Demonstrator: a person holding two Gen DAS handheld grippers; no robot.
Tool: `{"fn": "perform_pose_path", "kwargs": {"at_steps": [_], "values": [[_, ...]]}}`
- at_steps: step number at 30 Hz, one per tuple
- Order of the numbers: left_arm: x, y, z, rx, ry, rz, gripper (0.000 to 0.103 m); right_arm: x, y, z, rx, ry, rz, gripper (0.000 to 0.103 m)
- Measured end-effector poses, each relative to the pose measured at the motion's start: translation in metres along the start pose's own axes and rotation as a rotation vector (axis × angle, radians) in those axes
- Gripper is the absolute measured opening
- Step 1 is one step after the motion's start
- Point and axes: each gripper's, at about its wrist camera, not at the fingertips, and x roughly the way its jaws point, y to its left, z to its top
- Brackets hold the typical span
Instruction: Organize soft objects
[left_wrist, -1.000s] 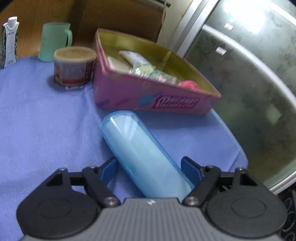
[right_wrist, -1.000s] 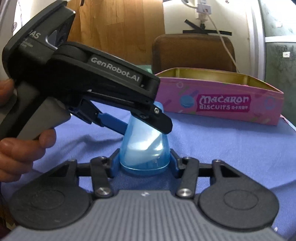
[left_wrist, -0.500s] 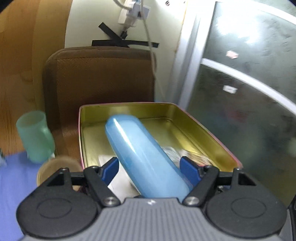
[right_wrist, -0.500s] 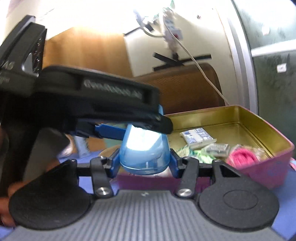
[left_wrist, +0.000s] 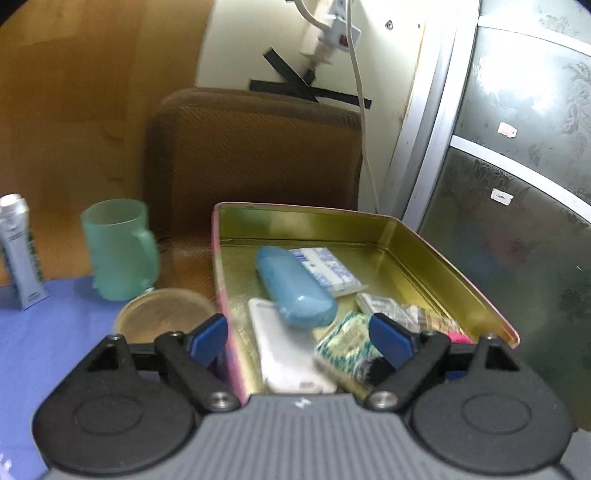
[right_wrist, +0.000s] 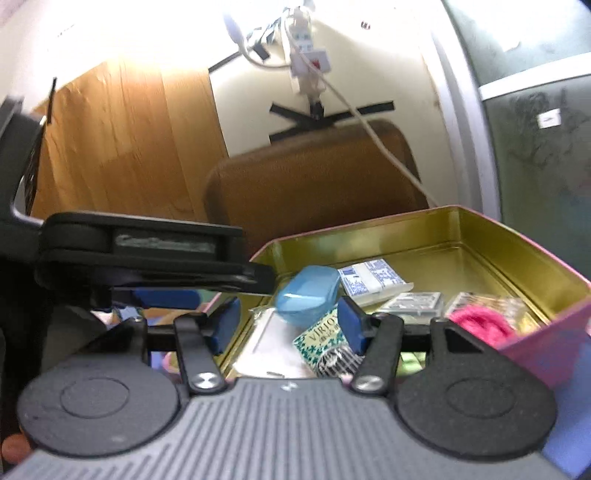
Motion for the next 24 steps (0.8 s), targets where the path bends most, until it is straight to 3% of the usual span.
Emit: {"fn": "perform_pose_path", "kwargs": {"at_steps": [7,12,15,16,24], "values": [[-0.051,0.003,-0.036,0.007,-0.008,0.069,0.089,-0.059,0.022,-0.022,0.045,-0.033,-0.028,0.061],[-0.070,0.005,-0.067,-0.025,0.056,0.139,0.089,-0.077,0.016,-0.038,0.157,0.074,-0.042,0.062],[-0.080,0.004,-0.083,-0.018,0.065,0.174,0.096,-0.089,0.012,-0.048,0.225,0.124,-0.029,0.067],[-0.084,0.002,-0.087,-0.010,0.059,0.183,0.102,-0.093,0.014,-0.051,0.229,0.132,-0.032,0.067],[-0.105,-0.007,-0.108,0.046,0.045,0.239,0.103,-0.114,0.022,-0.055,0.245,0.121,-0.026,0.076]]}}
